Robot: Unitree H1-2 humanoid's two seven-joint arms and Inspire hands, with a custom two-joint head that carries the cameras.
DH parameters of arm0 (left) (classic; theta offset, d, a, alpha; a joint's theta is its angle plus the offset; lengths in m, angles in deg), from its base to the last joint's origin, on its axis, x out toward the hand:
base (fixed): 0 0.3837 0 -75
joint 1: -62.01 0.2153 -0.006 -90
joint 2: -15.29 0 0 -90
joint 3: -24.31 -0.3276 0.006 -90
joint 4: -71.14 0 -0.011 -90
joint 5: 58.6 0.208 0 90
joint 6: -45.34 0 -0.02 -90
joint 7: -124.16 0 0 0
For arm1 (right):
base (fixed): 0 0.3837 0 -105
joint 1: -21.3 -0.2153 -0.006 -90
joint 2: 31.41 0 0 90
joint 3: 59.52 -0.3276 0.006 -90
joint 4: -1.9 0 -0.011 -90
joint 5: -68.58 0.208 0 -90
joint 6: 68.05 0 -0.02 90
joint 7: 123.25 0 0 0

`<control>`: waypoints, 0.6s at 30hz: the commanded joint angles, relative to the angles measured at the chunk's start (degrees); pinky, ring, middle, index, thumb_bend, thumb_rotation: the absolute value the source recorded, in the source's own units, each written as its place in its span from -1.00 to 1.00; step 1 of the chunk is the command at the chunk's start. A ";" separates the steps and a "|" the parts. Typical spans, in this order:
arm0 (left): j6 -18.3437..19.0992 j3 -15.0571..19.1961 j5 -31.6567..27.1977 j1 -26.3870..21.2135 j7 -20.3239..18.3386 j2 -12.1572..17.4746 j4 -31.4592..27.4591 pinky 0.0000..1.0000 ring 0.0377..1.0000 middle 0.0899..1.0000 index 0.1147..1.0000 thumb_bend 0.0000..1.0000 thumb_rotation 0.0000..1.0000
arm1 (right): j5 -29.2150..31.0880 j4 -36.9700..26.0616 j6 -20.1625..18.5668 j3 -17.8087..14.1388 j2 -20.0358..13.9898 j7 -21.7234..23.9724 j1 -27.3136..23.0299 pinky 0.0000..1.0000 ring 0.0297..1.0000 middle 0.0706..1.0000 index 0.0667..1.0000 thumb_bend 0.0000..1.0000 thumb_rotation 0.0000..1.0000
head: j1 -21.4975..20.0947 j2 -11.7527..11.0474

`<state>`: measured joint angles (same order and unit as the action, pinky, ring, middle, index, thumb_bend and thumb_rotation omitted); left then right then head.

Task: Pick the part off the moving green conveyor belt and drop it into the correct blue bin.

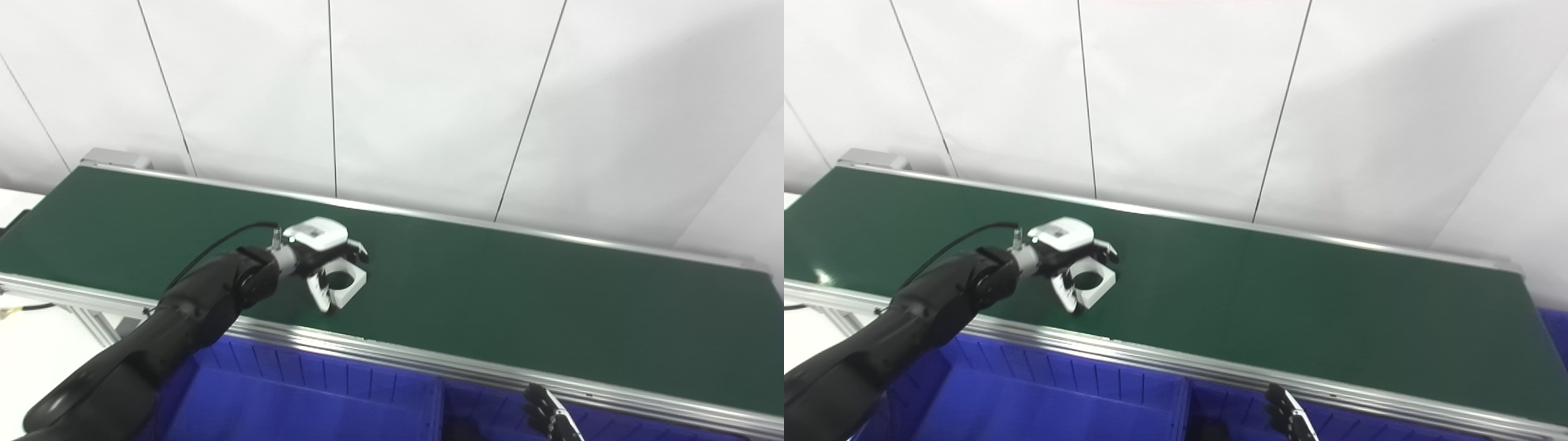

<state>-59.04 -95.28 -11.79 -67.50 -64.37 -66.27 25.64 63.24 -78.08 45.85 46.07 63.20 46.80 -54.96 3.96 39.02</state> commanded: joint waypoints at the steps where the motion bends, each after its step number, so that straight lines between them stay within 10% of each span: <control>1: 0.76 0.88 -0.41 -2.61 2.03 0.79 0.68 -0.12 -0.03 -0.16 -0.06 0.03 -1.00 | 0.20 -1.78 3.03 -0.34 0.10 -0.33 -0.48 0.60 0.64 0.68 0.73 0.60 0.85 | 0.01 0.00; 11: -0.23 5.96 -5.31 -0.82 4.46 1.52 -3.93 -0.29 -0.29 -0.14 -0.01 -0.01 -1.00 | -0.05 -2.13 3.03 -0.42 0.41 -0.46 -0.16 0.59 0.62 0.67 0.72 0.58 0.85 | -0.21 0.34; 18: -0.24 17.43 -17.54 5.53 5.60 0.07 -17.28 -0.21 -0.26 -0.17 -0.03 -0.01 -1.00 | -0.95 -2.84 3.03 -0.05 0.57 -1.00 0.37 0.60 0.63 0.67 0.72 0.56 0.85 | -2.41 0.51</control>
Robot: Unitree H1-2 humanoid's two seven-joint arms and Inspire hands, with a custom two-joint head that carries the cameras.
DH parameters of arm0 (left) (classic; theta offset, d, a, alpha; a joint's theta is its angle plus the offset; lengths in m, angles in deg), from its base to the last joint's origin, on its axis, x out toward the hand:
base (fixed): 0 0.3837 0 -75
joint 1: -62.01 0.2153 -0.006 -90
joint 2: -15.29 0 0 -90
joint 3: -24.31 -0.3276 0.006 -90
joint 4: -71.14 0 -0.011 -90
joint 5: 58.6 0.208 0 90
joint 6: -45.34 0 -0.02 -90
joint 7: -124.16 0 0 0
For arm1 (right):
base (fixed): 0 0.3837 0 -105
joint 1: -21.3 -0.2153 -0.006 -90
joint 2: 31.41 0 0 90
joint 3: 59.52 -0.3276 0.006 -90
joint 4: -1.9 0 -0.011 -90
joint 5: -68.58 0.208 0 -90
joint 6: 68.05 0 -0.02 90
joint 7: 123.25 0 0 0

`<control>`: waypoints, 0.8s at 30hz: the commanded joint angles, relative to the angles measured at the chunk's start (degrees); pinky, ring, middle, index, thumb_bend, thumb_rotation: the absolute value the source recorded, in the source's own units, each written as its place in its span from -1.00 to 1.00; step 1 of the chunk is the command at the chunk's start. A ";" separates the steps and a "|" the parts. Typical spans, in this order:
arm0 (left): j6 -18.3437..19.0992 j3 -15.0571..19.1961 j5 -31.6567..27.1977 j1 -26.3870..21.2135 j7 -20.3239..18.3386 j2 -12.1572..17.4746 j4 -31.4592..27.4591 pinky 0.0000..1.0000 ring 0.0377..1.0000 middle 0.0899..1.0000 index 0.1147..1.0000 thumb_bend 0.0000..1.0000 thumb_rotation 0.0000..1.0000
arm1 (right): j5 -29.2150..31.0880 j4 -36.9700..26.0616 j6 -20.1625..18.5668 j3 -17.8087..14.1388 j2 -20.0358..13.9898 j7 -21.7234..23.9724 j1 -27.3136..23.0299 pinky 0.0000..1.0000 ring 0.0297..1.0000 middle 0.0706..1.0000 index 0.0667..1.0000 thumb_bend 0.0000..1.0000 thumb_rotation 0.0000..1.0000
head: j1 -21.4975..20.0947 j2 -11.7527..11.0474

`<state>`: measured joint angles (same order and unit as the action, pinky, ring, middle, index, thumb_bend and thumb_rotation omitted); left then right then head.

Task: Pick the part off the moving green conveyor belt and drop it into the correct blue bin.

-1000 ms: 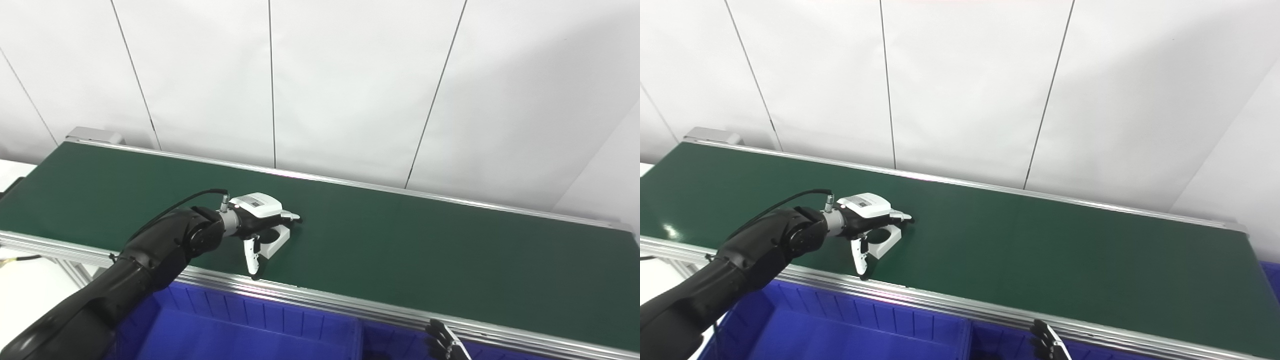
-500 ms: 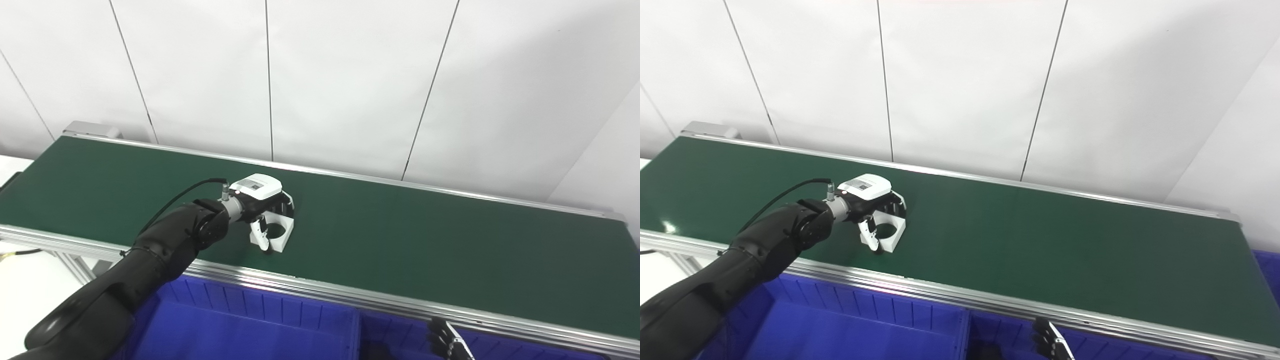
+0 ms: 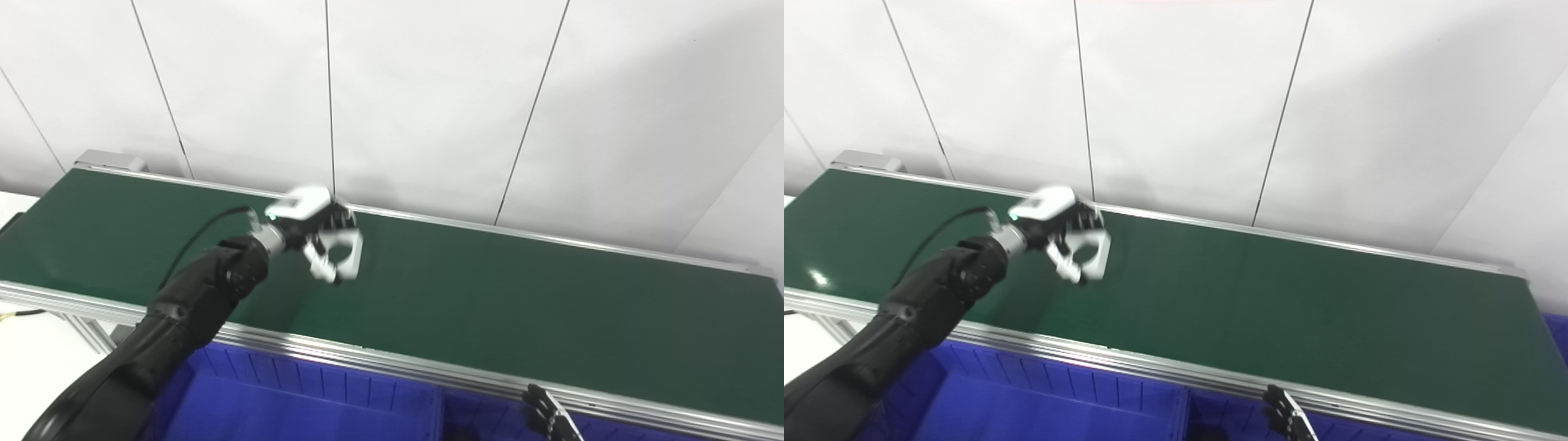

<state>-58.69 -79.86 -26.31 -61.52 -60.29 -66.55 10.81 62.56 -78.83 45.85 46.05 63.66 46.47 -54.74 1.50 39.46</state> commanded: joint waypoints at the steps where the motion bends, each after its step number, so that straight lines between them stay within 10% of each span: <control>1: -1.25 3.69 -5.34 0.91 2.02 -0.32 -4.60 -0.19 -0.24 -0.17 -0.04 -0.01 -1.00 | -0.29 -2.33 3.03 0.01 0.18 -0.67 0.32 0.59 0.63 0.67 0.72 0.56 0.84 | -0.63 0.24; 11: -3.09 10.94 -27.51 12.76 -2.33 -7.48 -21.08 -0.09 -0.17 -0.10 -0.09 -0.01 -1.00 | 0.38 -4.13 3.02 0.24 0.75 -0.03 1.78 0.60 0.66 0.70 0.73 0.54 0.78 | -3.22 1.48; 24: -11.75 7.92 -25.30 32.30 -2.87 -10.49 -27.06 -0.14 -0.18 -0.10 -0.09 -0.01 -1.00 | -2.66 -6.04 3.02 0.51 1.79 -0.78 2.01 0.57 0.64 0.67 0.72 0.53 0.78 | -7.21 4.73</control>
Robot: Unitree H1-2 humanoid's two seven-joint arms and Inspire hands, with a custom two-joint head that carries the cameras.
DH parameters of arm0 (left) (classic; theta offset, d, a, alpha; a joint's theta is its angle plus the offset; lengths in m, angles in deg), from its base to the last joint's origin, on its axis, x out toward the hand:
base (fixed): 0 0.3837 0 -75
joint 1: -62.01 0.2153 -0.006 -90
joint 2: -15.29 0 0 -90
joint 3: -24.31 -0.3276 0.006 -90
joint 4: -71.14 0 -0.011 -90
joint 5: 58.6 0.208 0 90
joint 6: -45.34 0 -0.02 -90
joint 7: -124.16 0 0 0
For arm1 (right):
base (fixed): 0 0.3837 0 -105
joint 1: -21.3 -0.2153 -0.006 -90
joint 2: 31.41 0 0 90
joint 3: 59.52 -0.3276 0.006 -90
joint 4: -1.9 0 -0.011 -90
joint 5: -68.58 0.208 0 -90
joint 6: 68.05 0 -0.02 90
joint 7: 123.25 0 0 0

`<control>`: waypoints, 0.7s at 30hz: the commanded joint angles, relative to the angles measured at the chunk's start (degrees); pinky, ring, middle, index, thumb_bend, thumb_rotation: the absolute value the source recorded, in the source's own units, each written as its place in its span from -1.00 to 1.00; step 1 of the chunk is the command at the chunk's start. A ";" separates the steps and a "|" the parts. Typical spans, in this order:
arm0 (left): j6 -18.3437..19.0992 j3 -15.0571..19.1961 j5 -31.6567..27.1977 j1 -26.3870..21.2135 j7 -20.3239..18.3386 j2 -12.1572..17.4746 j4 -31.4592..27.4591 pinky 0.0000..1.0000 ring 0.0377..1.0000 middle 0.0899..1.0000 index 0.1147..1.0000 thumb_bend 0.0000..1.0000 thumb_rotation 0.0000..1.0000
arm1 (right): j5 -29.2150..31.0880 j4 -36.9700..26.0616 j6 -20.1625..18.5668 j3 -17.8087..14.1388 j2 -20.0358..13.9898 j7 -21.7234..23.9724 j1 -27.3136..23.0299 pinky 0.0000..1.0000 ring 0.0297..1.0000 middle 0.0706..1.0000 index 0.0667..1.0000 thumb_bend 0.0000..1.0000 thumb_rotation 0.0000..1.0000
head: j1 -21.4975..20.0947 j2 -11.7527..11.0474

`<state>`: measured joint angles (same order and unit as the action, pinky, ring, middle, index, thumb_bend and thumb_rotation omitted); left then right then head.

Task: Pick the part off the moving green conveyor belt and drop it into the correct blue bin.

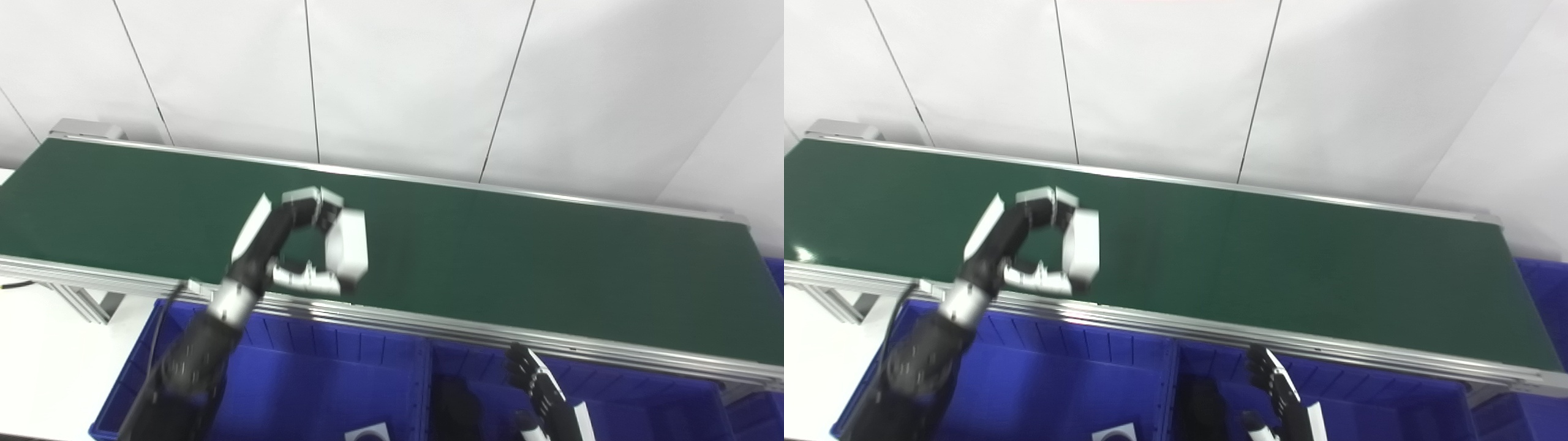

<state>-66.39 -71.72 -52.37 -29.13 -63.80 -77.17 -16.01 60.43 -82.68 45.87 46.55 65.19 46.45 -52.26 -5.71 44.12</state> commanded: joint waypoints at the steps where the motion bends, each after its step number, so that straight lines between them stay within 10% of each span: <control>1: -4.73 -0.85 1.79 1.31 1.10 0.46 0.54 -0.14 -0.18 -0.10 -0.09 -0.01 -1.00 | -0.86 -2.31 3.00 -0.01 0.38 -0.91 -0.43 0.57 0.64 0.67 0.72 0.52 0.78 | -0.25 0.36; 16: -5.19 -16.23 15.72 7.48 12.20 11.39 3.24 -0.37 -0.31 -0.18 -0.01 -0.02 -1.00 | -2.57 -5.32 2.83 -1.14 1.64 0.94 0.05 0.57 0.66 0.67 0.73 0.53 0.82 | -3.60 4.92; 21: -4.83 -16.75 22.46 7.80 12.17 10.87 4.11 0.03 -0.16 -0.06 -0.15 0.00 -1.00 | -2.33 -5.67 2.88 -2.03 2.23 2.06 0.37 0.57 0.66 0.69 0.73 0.53 0.80 | -3.86 5.44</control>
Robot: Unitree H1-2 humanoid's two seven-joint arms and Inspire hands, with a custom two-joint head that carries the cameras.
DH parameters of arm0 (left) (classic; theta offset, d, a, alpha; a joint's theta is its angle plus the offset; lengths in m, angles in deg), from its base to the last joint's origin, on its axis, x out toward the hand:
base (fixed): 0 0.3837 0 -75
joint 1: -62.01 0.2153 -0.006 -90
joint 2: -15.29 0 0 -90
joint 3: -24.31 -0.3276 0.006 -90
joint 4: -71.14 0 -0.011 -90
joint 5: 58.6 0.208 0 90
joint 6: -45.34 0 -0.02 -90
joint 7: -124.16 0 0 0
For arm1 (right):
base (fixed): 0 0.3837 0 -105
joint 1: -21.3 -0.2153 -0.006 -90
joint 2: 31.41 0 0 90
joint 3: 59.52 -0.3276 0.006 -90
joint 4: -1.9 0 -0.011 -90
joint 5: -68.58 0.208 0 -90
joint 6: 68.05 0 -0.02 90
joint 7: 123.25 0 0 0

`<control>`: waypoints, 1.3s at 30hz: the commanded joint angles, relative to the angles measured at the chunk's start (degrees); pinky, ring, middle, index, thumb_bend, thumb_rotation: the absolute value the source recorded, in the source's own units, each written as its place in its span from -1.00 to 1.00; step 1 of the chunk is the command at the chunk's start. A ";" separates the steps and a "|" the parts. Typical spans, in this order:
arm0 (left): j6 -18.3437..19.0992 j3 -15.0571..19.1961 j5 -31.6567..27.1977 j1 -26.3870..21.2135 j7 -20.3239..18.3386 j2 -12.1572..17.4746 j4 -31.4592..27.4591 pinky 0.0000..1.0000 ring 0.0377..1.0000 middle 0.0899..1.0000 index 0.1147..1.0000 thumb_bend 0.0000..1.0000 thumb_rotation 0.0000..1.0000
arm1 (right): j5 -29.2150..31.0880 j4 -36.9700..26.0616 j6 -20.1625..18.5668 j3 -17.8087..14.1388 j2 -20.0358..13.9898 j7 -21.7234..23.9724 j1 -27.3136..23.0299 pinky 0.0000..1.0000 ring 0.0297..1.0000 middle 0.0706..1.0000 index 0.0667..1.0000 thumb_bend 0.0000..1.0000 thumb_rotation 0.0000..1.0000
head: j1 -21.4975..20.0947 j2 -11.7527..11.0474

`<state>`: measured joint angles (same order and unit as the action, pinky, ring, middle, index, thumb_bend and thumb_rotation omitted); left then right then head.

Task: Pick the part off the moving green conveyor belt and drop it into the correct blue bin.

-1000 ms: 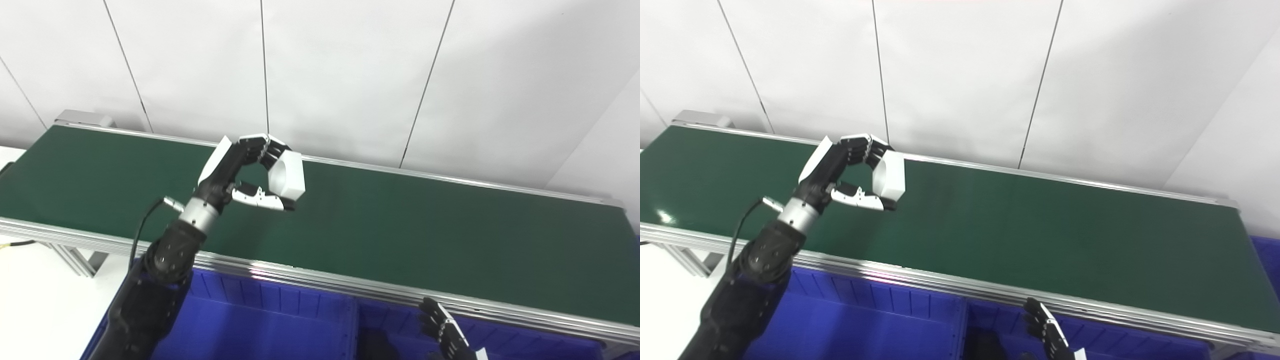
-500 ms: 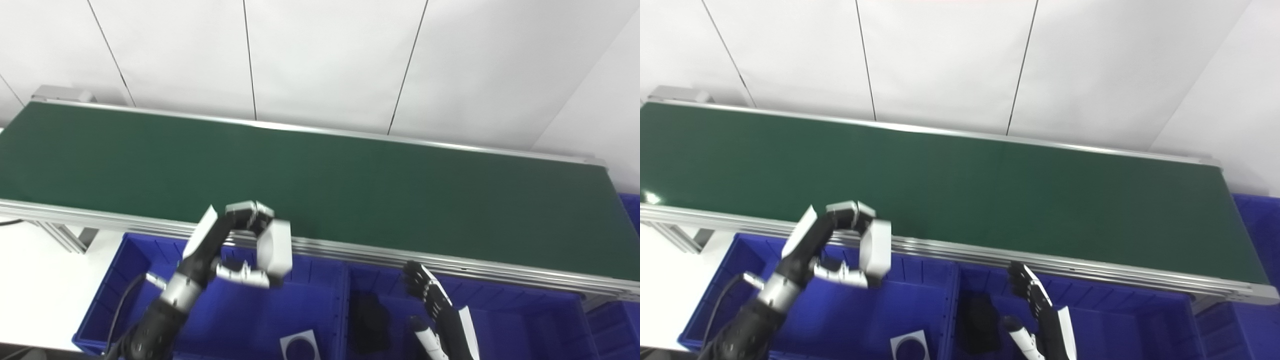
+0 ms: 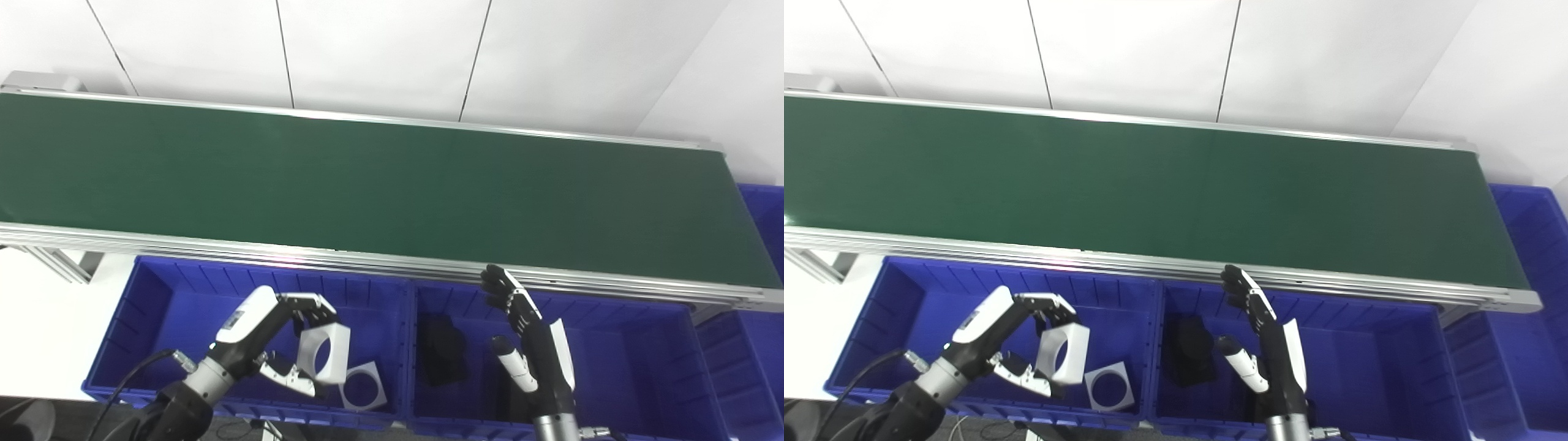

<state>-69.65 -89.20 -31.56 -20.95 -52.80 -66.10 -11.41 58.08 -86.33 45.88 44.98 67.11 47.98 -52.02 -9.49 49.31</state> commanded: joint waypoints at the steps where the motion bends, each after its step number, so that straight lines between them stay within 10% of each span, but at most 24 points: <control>1: -0.89 1.02 2.67 -0.20 1.10 -0.68 -0.49 0.05 -0.17 -0.05 -0.14 0.00 -1.00 | 0.06 -2.08 2.86 -0.62 0.42 0.72 0.18 0.57 0.66 0.68 0.73 0.52 0.79 | -0.08 0.26; 4: 6.36 1.17 4.80 -0.23 -3.65 -1.40 -2.51 0.10 0.07 0.21 -0.10 0.00 -0.95 | 0.18 -2.28 2.72 -1.10 0.76 1.33 0.34 0.56 0.65 0.69 0.73 0.52 0.78 | -0.05 0.43; 6: 11.05 1.05 5.82 -0.46 -7.26 -1.54 -4.02 0.36 0.50 0.60 0.51 0.22 -0.70 | -0.03 -2.38 2.64 -1.35 0.91 1.69 0.37 0.57 0.66 0.69 0.73 0.51 0.78 | -0.07 0.45; 11: 16.65 1.69 5.67 -0.65 -11.72 -2.32 -5.91 0.65 0.82 0.91 0.90 0.56 -0.18 | -0.45 -2.37 2.73 -1.79 1.37 2.06 0.40 0.54 0.65 0.68 0.73 0.52 0.79 | -0.29 0.26; 15: 14.12 6.27 -5.49 1.42 -10.75 -5.62 -6.88 0.29 0.54 0.92 0.99 0.67 -0.06 | -0.23 -2.43 2.62 -2.05 1.80 2.34 0.58 0.55 0.65 0.68 0.73 0.52 0.77 | -0.39 0.37; 19: 11.74 10.17 -13.62 3.58 -10.10 -9.44 -8.83 0.79 0.90 0.97 0.99 0.77 0.14 | -1.08 -2.18 2.67 -2.18 1.81 2.57 0.45 0.58 0.67 0.69 0.73 0.52 0.79 | -0.64 -0.12; 23: 3.12 10.85 -23.54 4.66 -11.66 -12.79 -7.47 0.75 0.85 0.94 0.97 0.70 0.04 | -2.21 -2.02 2.86 -2.10 1.99 2.15 0.65 0.54 0.64 0.68 0.71 0.48 0.74 | -0.88 -0.55; 39: -1.94 13.41 -31.18 5.45 -18.24 -18.35 0.41 0.68 0.75 0.82 0.85 0.76 0.28 | -2.64 -1.65 0.55 -2.78 2.05 5.32 1.06 0.54 0.65 0.69 0.75 0.48 0.74 | -2.31 -1.70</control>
<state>-69.50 -76.12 -62.51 -15.17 -70.57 -84.12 -10.07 55.55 -86.61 45.70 42.54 68.70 53.23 -50.80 -11.87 47.55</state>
